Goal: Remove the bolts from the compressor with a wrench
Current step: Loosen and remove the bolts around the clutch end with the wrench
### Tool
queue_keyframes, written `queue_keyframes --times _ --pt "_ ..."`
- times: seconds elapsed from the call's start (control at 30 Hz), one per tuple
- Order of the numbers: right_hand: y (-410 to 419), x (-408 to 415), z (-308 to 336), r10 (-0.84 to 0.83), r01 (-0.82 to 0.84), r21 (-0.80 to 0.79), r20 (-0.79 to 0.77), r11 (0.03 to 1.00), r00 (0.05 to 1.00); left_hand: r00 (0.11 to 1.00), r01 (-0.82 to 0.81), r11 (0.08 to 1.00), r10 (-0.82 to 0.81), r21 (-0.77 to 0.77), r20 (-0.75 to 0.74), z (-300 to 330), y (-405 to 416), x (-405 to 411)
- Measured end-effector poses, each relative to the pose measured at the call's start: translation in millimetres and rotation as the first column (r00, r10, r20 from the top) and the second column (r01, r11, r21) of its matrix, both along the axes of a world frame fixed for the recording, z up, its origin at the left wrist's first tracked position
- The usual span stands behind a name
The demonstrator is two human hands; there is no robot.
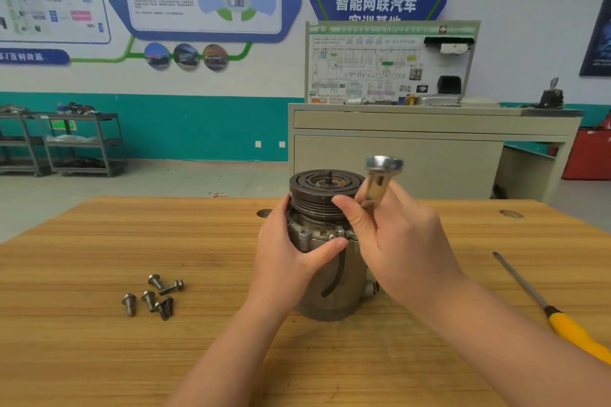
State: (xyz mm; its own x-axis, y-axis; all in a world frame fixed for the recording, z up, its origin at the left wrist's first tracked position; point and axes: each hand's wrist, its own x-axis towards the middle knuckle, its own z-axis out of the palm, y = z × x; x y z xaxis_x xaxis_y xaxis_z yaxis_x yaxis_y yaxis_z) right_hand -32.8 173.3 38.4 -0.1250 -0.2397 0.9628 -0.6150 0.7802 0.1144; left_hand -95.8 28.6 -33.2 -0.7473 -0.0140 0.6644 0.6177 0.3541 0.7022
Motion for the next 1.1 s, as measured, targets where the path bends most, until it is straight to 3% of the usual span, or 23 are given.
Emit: queue_keyframes --times 0.1,0.2,0.23,0.3,0.33,0.4,0.47,0.5,0.53,0.6,0.7,0.8,0.93,1.1 --pt "-5.3 -3.1 -14.2 -0.062 0.068 0.053 -0.099 0.996 0.993 1.000 0.009 1.000 -0.009 0.025 0.004 1.1 0.7 0.0" --pt "1.8 -2.3 -38.6 0.036 -0.019 0.144 -0.110 0.989 0.993 1.000 -0.002 1.000 0.002 0.028 0.012 -0.8 1.1 -1.4" --pt "6.2 -1.5 -47.4 0.097 -0.089 0.090 -0.080 0.992 0.992 1.000 -0.020 1.000 0.020 0.009 0.012 -1.4 0.8 -2.0" --pt "12.1 1.6 -57.8 0.340 -0.323 -0.249 0.025 0.913 0.940 0.999 -0.040 0.999 0.040 -0.020 0.010 -2.2 -0.1 -2.1" --pt "13.4 2.8 -57.1 0.495 -0.416 -0.480 0.044 0.772 0.868 0.999 -0.041 0.999 0.041 -0.023 0.013 -2.0 -0.3 -1.3" --pt "16.8 -1.5 -47.3 0.698 -0.372 -0.855 -0.015 0.363 0.716 0.999 -0.037 0.999 0.038 -0.032 0.021 -1.6 0.0 -1.1" --pt "27.1 -12.0 -32.9 0.829 -0.175 -0.984 -0.112 -0.018 0.548 0.998 -0.043 0.999 0.045 -0.033 0.034 -3.0 -0.1 -0.9" --pt "32.4 -17.4 -25.3 0.866 -0.096 -0.988 -0.150 -0.118 0.478 0.998 -0.049 0.998 0.050 -0.030 0.031 -3.1 -0.7 -0.5" --pt "36.4 -21.0 -18.4 0.887 -0.068 -0.988 -0.157 -0.142 0.435 0.998 -0.050 0.998 0.051 -0.033 0.022 -2.4 -1.2 -0.5" --pt "38.6 -20.4 -11.1 0.886 -0.146 -0.989 -0.072 -0.004 0.458 0.999 -0.048 0.998 0.048 -0.043 0.009 -0.8 -1.0 -1.1" --pt "32.9 -11.2 -5.5 0.767 -0.301 -0.881 0.102 0.366 0.634 0.999 -0.046 0.998 0.047 -0.039 0.005 -1.1 -0.5 -2.1" --pt "24.8 -5.8 -6.6 0.618 -0.306 -0.729 0.200 0.612 0.760 0.999 -0.046 0.998 0.045 -0.036 -0.026 1.2 -0.3 0.1" --pt "16.8 -1.2 -12.3 0.440 -0.226 -0.573 0.267 0.788 0.857 0.999 -0.038 0.999 0.037 -0.036 -0.041 5.0 0.4 0.5" --pt "4.1 7.2 -18.0 0.167 -0.111 -0.309 0.160 0.944 0.973 0.999 -0.041 0.998 0.040 -0.037 -0.030 2.9 -1.0 1.8"
